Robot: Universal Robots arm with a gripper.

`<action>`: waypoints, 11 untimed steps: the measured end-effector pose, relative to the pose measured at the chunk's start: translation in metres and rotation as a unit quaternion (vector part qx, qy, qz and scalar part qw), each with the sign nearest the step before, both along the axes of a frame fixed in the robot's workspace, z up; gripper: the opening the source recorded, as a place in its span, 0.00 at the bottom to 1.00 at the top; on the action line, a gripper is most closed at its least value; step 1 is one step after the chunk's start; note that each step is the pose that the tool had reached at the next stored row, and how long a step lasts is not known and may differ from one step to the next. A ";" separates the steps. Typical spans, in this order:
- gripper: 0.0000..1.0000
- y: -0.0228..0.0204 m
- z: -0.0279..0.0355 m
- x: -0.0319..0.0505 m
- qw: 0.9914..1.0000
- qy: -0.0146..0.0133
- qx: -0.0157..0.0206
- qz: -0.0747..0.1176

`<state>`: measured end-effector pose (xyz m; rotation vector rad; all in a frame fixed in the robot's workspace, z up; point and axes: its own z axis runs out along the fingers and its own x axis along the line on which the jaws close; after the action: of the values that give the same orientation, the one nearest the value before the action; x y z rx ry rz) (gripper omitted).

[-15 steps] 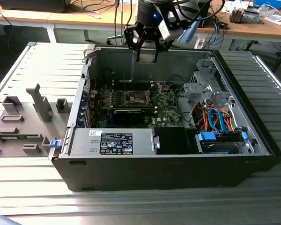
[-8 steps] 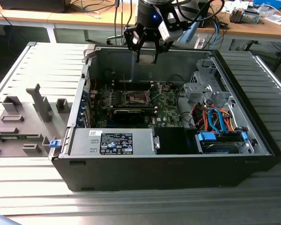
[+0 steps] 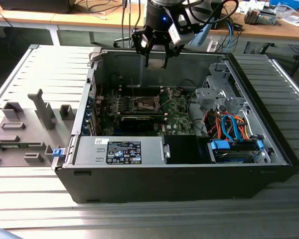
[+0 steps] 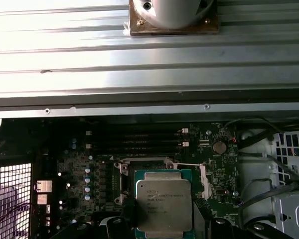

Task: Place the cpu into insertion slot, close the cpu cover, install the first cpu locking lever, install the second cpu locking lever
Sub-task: 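Place the cpu into insertion slot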

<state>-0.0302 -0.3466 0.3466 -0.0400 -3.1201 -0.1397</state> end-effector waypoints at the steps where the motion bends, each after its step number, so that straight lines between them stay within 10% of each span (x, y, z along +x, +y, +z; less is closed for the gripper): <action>1: 0.54 -0.0001 -0.0003 0.0000 1.000 0.000 0.000 0.000; 11: 0.54 -0.0006 -0.0036 0.0000 1.000 0.000 0.000 0.000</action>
<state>-0.0302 -0.3472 0.3431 -0.0400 -3.1200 -0.1397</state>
